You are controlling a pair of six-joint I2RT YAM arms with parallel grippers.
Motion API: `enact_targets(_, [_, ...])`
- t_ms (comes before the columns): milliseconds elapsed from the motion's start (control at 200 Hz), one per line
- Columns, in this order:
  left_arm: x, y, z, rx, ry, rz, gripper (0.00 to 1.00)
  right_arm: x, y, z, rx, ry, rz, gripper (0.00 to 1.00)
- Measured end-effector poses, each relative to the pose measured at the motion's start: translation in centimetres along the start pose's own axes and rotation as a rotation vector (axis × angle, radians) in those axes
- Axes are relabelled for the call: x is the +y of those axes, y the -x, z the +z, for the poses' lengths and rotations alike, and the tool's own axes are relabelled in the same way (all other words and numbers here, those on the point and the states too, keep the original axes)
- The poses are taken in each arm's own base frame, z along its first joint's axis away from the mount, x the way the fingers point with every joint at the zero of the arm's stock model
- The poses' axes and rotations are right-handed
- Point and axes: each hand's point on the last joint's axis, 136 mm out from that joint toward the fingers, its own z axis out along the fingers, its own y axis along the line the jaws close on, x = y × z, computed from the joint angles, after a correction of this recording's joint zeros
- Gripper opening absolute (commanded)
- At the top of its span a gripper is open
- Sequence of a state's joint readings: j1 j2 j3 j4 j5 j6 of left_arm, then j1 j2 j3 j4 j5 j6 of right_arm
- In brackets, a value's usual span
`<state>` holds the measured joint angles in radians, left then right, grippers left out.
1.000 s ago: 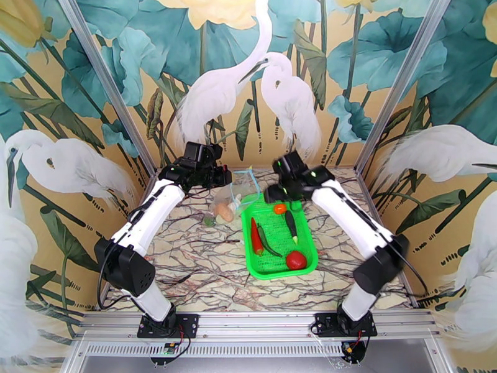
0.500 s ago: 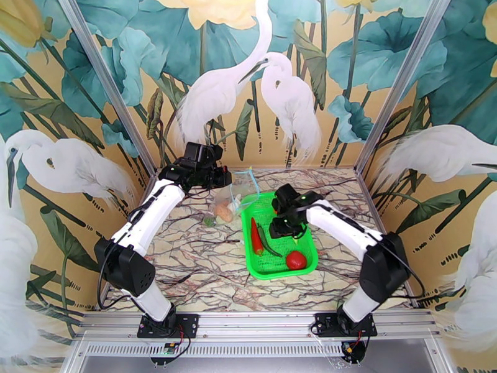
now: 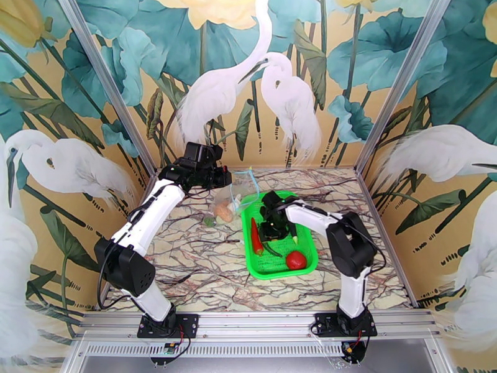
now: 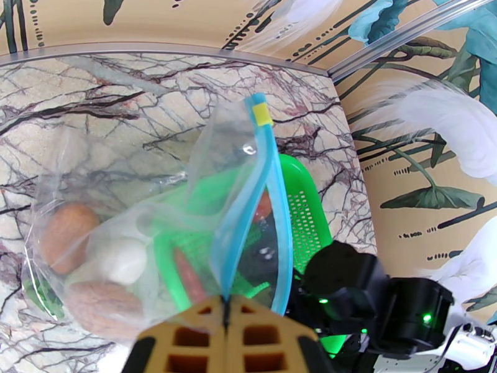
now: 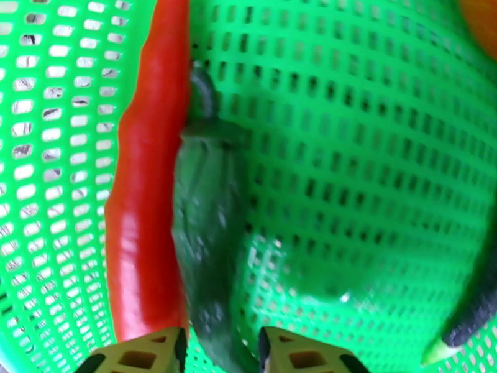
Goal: Place the food in the zip-top bag and seal the zipper
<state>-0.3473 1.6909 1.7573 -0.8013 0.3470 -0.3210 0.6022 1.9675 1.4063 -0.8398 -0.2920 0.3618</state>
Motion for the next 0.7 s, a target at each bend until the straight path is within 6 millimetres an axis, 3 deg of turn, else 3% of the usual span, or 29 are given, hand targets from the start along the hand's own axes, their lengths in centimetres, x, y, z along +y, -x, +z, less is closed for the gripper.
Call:
enact_targets(345, [0.0,0.0,0.0,0.000,0.000,0.000,0.00,-0.6,0.7,1.6,0.014,-0.037,0.003,0.31])
enact_targets(700, [0.0,0.0,0.0,0.001,0.001,0.000,0.00,-1.5,1.5,1.5,-0.010,-0.092,0.024,0.10])
